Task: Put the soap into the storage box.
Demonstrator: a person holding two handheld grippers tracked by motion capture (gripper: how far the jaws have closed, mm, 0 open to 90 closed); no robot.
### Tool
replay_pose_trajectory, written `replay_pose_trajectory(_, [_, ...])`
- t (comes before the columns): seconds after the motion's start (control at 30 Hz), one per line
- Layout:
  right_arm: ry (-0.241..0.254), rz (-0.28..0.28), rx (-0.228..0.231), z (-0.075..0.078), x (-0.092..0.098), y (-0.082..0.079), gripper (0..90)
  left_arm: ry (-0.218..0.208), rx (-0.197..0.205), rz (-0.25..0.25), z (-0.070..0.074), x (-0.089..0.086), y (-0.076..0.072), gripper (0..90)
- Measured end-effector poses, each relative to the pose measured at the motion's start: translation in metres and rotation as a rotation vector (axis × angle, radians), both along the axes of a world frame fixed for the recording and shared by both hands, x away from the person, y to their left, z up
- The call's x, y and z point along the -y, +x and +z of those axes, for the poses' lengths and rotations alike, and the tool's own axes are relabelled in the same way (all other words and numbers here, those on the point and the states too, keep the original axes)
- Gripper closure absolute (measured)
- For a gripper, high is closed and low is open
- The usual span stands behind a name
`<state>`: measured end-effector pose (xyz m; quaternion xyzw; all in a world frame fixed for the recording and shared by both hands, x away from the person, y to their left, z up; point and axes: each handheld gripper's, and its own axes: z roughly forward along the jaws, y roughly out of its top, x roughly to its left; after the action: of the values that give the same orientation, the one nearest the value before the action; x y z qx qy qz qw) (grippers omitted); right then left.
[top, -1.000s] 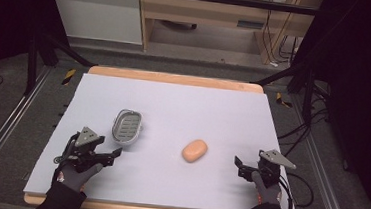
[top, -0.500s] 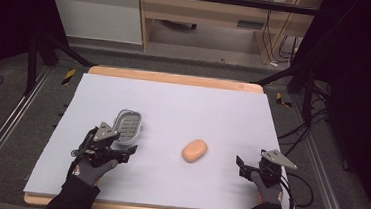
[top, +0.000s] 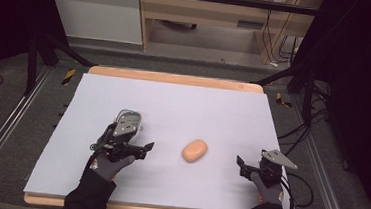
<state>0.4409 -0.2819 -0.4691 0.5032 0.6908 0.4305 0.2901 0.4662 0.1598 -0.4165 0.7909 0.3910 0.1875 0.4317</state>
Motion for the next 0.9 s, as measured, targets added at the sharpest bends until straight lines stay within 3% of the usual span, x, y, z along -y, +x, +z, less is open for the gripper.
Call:
replay_pose_trajectory(0.53, [-0.007, -0.003, -0.025, -0.001, 0.0, 0.001, 4.0, 0.004, -0.014, -0.045, -0.001, 0.037, 0.013, 20.1])
replay_pose_trajectory(0.9, [-0.015, -0.007, -0.03, -0.002, 0.0, 0.001, 4.1, 0.049, -0.019, -0.078, 0.0, 0.062, 0.02, 19.8])
